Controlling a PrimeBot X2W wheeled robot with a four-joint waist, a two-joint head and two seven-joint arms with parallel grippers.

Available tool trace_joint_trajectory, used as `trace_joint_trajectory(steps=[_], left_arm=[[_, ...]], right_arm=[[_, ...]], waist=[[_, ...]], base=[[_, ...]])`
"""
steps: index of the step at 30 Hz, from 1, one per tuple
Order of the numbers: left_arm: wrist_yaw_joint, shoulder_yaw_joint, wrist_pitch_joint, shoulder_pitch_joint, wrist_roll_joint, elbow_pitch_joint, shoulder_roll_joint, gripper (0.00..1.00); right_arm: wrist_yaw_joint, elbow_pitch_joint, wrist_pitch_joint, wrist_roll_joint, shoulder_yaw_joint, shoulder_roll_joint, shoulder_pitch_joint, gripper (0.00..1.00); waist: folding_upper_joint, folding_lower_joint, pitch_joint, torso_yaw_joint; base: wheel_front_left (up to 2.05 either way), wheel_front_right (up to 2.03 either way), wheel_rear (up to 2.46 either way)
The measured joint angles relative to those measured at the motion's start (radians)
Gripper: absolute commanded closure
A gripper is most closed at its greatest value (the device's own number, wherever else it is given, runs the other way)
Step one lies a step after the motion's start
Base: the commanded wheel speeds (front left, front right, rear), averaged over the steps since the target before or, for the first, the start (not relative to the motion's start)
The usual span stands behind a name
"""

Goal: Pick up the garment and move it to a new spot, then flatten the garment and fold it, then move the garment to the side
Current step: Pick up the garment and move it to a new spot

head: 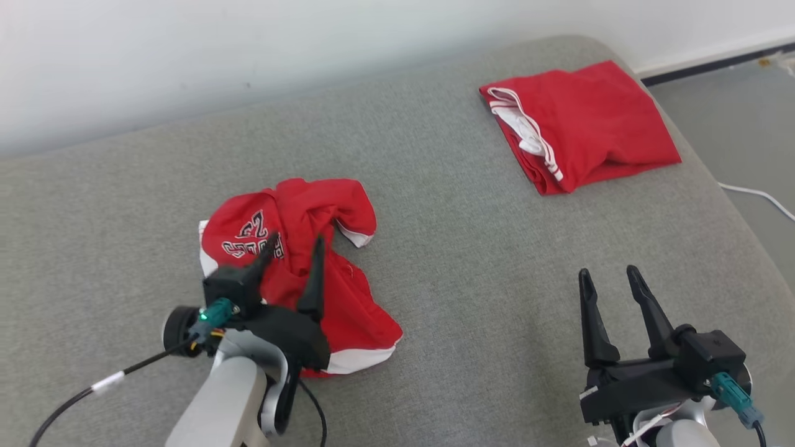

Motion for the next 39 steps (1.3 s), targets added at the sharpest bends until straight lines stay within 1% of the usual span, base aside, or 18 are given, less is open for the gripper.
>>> trace_joint_trajectory(steps=[4,5,10,16,21,26,28,29,33,39], left_arm=[[0.010,0.026,-0.029,-0.007,0.000,-0.058,0.006,0.00],[0.021,0.035,-0.033,-0.002,0.004,-0.101,0.020,0.00],[0.057,0.059,-0.038,0.052,0.036,-0.212,0.095,0.00],[0.098,0.103,-0.042,0.163,0.064,-0.370,0.184,0.00],[0.126,0.146,-0.042,0.269,0.065,-0.469,0.234,0.00],[0.157,0.207,-0.045,0.380,0.061,-0.551,0.249,0.00],[0.160,0.218,-0.045,0.423,0.068,-0.571,0.259,0.00],[0.169,0.232,-0.045,0.446,0.068,-0.588,0.256,0.00],[0.168,0.267,-0.045,0.527,0.070,-0.637,0.244,0.00],[0.144,0.299,-0.045,0.598,0.073,-0.651,0.218,0.00]], right_arm=[[0.000,0.003,0.000,0.000,-0.013,-0.002,0.019,0.00],[0.000,0.002,0.000,0.000,-0.017,-0.007,0.026,0.00],[0.000,-0.015,0.009,-0.003,-0.021,-0.007,0.046,0.00],[0.000,-0.032,0.019,-0.007,-0.022,-0.008,0.076,0.00],[0.000,-0.043,0.024,-0.007,-0.021,-0.007,0.082,0.00],[0.000,-0.050,0.024,-0.006,-0.020,-0.006,0.087,0.00],[0.000,-0.050,0.023,-0.006,-0.018,-0.005,0.092,0.00],[0.000,-0.049,0.023,-0.004,-0.018,-0.005,0.096,0.00],[0.000,-0.046,0.023,0.003,-0.023,-0.005,0.109,0.00],[0.000,-0.043,0.022,0.006,-0.034,-0.003,0.127,0.00]], waist=[[0.0000,0.0000,-0.030,0.016],[0.0000,0.0000,-0.048,0.028],[-0.0001,0.0000,-0.090,0.062],[-0.0001,-0.0001,-0.138,0.109],[-0.0001,-0.0001,-0.168,0.147],[0.0000,-0.0002,-0.189,0.172],[0.0001,-0.0001,-0.195,0.180],[0.0000,-0.0001,-0.197,0.183],[0.0000,0.0000,-0.202,0.195],[0.0001,0.0000,-0.205,0.212]], base=[[0.00,0.00,0.00],[0.00,0.00,0.00],[0.00,0.00,0.00],[0.00,0.00,0.00],[0.00,0.00,0.00],[0.00,0.00,0.00],[0.00,0.00,0.00],[0.00,0.00,0.00],[0.00,0.00,0.00],[0.00,0.00,0.00]])
